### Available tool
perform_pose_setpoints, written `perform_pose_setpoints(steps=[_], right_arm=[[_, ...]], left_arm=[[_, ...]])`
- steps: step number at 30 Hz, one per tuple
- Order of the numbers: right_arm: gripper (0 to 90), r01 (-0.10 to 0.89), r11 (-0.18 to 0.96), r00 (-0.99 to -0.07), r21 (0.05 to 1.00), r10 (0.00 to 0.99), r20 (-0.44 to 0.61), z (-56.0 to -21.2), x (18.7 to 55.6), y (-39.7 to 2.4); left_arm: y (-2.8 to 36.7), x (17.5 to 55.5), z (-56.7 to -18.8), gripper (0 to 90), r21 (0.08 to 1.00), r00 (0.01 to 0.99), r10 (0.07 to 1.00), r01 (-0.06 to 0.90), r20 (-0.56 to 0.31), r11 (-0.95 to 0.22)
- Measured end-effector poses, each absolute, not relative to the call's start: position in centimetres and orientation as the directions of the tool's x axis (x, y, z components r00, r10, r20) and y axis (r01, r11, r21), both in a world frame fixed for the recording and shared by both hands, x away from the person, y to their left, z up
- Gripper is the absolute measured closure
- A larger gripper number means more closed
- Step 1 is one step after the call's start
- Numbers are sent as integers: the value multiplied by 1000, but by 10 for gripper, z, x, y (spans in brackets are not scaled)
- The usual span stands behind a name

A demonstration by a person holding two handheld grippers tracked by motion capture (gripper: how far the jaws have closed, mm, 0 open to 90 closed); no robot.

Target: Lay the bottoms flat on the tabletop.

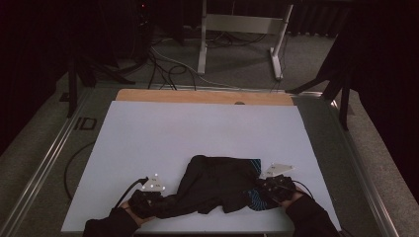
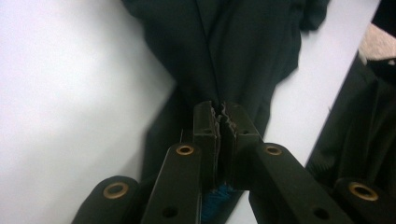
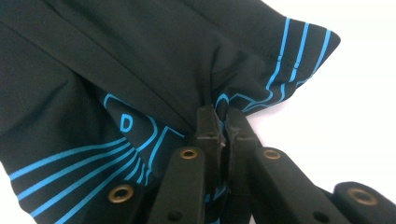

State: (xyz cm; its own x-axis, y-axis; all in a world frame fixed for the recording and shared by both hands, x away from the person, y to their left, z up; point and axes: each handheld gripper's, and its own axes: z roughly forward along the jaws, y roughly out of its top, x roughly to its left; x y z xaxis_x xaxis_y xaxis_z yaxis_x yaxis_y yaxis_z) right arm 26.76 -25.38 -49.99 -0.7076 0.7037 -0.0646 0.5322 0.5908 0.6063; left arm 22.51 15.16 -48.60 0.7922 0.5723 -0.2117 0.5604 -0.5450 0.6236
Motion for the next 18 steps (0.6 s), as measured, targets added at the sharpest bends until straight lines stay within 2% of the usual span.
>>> perform_pose_setpoints(steps=[2, 5, 8, 12, 15, 18], right_arm=[[768, 527, 581, -704, 620, 707, -64, -493, 270, -255], [634, 511, 549, -682, 661, 727, -76, -479, 278, -257], [591, 521, 496, -648, 694, 760, -57, -468, 291, -260], [527, 557, 430, -591, 710, 806, -25, -470, 311, -261], [480, 594, 423, -572, 684, 820, -10, -482, 323, -258], [480, 631, 426, -559, 649, 829, -1, -496, 331, -255]], left_arm=[[158, 233, -474, 809, 649, 785, 588, 552, -194, -523], [163, 244, -461, 687, 677, 766, 622, 545, -163, -494], [167, 260, -457, 602, 681, 743, 649, 560, -161, -472], [164, 280, -464, 589, 677, 710, 680, 592, -183, -436], [155, 290, -475, 561, 657, 706, 677, 613, -208, -439], [146, 296, -486, 544, 629, 714, 662, 627, -227, -460]])
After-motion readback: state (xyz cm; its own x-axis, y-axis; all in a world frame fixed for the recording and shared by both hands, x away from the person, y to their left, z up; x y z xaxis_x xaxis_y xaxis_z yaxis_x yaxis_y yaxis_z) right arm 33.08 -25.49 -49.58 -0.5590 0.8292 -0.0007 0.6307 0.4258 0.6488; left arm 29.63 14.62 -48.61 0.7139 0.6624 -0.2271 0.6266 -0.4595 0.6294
